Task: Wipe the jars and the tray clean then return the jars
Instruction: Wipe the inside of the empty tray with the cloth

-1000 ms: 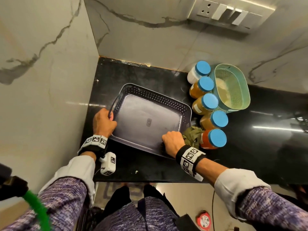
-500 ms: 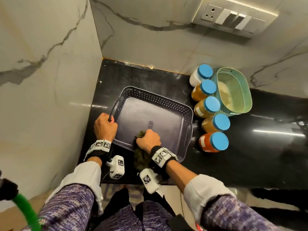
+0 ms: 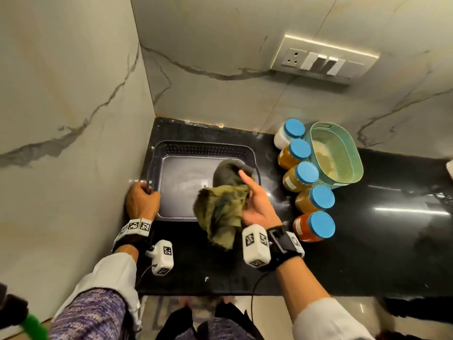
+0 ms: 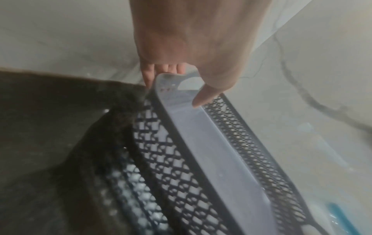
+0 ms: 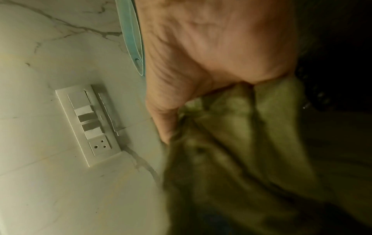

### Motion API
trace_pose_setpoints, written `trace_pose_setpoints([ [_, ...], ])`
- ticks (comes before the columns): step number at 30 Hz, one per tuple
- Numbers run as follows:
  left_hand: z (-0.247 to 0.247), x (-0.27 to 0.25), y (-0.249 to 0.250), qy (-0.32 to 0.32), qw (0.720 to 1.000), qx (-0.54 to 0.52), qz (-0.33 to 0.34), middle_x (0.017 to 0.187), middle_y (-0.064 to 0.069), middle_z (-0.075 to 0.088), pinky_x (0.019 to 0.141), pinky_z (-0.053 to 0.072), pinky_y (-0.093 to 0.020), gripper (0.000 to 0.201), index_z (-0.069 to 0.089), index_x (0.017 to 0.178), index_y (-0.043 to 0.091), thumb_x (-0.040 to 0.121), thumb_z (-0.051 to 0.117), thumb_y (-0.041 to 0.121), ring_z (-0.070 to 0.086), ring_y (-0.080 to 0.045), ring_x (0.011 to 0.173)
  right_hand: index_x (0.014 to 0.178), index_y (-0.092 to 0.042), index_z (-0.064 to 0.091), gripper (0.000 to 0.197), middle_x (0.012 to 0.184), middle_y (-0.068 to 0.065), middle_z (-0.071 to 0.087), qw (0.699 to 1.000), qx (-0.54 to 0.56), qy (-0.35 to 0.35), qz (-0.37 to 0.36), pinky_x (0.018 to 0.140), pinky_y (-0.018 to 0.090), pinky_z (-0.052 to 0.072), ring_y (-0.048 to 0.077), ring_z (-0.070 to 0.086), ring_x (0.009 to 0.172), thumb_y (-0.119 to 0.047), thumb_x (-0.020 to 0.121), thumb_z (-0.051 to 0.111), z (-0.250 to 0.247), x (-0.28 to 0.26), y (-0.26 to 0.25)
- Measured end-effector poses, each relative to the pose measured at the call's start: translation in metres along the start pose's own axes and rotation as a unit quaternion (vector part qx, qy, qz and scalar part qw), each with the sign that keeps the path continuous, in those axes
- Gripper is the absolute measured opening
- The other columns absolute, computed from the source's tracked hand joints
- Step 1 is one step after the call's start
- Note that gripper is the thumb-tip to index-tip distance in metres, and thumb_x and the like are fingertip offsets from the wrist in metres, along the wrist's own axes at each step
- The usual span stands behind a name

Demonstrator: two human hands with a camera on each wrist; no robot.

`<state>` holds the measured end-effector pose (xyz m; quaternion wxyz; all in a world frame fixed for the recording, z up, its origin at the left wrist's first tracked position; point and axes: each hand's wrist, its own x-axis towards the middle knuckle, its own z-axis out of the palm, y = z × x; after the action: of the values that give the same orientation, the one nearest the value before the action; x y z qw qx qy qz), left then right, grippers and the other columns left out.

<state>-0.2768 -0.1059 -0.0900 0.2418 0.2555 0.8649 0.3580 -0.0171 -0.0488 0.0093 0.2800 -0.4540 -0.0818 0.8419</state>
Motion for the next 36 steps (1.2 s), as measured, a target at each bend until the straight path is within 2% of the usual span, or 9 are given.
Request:
trace_pose_setpoints([
  [4,0.005,-0.011,0.019,0.011,1.000,0.001,-0.006,0.126,-0.030,0.060,0.097,0.047,-0.054,0.055,0.053,0.125,0.001,0.077,0.076,0.013,0.059,-0.050,0.114,0.110,-0.003,0.074,0.026,0.097,0.020,0.079,0.999,-0.030,0.035,-0.007,0.090,0.052,0.062,0.036,0.076,0.088,-0.014,0.087,0.067,-0.022,-0.022,0.007],
  [10,0.014,-0.053,0.062,0.053,0.971,-0.059,0.227,0.105,-0.013,0.067,0.091,0.048,-0.045,0.029,0.072,0.095,0.012,0.077,0.068,0.035,0.063,-0.032,0.101,0.113,0.007,0.071,0.033,0.107,0.023,0.076,0.994,0.033,0.044,-0.095,0.088,0.050,0.062,0.039,0.075,0.095,0.009,0.087,0.050,-0.019,-0.026,-0.004],
  [13,0.018,-0.083,0.101,-0.170,0.961,-0.187,0.113,0.101,-0.005,0.074,0.090,0.052,-0.039,0.044,0.074,0.095,0.017,0.072,0.074,0.055,0.067,-0.024,0.099,0.100,0.003,0.076,0.035,0.107,0.020,0.078,0.992,0.048,0.030,-0.115,0.095,0.052,0.056,0.039,0.073,0.099,0.009,0.091,0.042,-0.015,-0.031,-0.021],
  [16,0.025,-0.106,0.128,-0.401,0.883,-0.244,-0.007,0.091,-0.003,0.078,0.074,0.057,-0.030,0.044,0.076,0.100,0.010,0.070,0.087,0.040,0.070,-0.023,0.085,0.103,0.003,0.073,0.028,0.101,0.019,0.078,0.988,0.036,0.046,-0.141,0.092,0.045,0.058,0.034,0.075,0.090,0.004,0.094,0.047,-0.015,-0.032,-0.033],
  [19,0.043,-0.126,0.136,-0.347,0.901,-0.261,0.026,0.091,-0.004,0.078,0.066,0.058,-0.024,0.039,0.072,0.102,0.010,0.068,0.092,0.011,0.070,-0.019,0.081,0.119,-0.001,0.073,0.028,0.111,0.018,0.079,0.987,-0.027,0.089,-0.133,0.093,0.046,0.059,0.035,0.074,0.101,-0.015,0.098,0.060,-0.020,-0.033,-0.034],
  [22,0.065,-0.141,0.140,-0.276,0.928,-0.245,0.049,0.098,-0.005,0.076,0.078,0.062,-0.038,0.055,0.066,0.102,0.020,0.055,0.092,0.031,0.072,-0.022,0.089,0.122,-0.005,0.073,0.027,0.117,0.019,0.077,0.982,-0.072,0.100,-0.145,0.093,0.047,0.061,0.031,0.076,0.102,-0.014,0.096,0.069,-0.029,-0.036,-0.029],
  [26,0.082,-0.172,0.164,-0.311,0.923,-0.211,0.083,0.111,0.001,0.073,0.090,0.060,-0.042,0.077,0.058,0.121,0.025,0.053,0.083,0.053,0.071,-0.016,0.104,0.127,-0.005,0.068,0.037,0.113,0.016,0.078,0.943,-0.107,0.189,-0.253,0.079,0.038,0.064,0.028,0.076,0.098,0.005,0.092,0.068,-0.055,-0.041,-0.050],
  [31,0.117,-0.197,0.208,-0.312,0.918,-0.226,0.092,0.117,0.000,0.069,0.095,0.058,-0.049,0.054,0.055,0.122,0.034,0.071,0.065,0.047,0.069,-0.019,0.106,0.122,-0.002,0.070,0.034,0.107,0.017,0.077,0.917,-0.118,0.239,-0.297,0.067,0.034,0.063,0.031,0.075,0.090,0.007,0.089,0.067,-0.096,-0.056,-0.112],
  [36,0.165,-0.224,0.259,-0.323,0.913,-0.156,0.193,0.105,0.006,0.068,0.089,0.059,-0.038,0.047,0.056,0.128,0.023,0.085,0.073,0.027,0.070,-0.016,0.097,0.107,-0.001,0.068,0.017,0.095,0.018,0.073,0.901,-0.133,0.279,-0.303,0.051,0.027,0.060,0.020,0.073,0.065,0.005,0.091,0.066,-0.143,-0.078,-0.184],
])
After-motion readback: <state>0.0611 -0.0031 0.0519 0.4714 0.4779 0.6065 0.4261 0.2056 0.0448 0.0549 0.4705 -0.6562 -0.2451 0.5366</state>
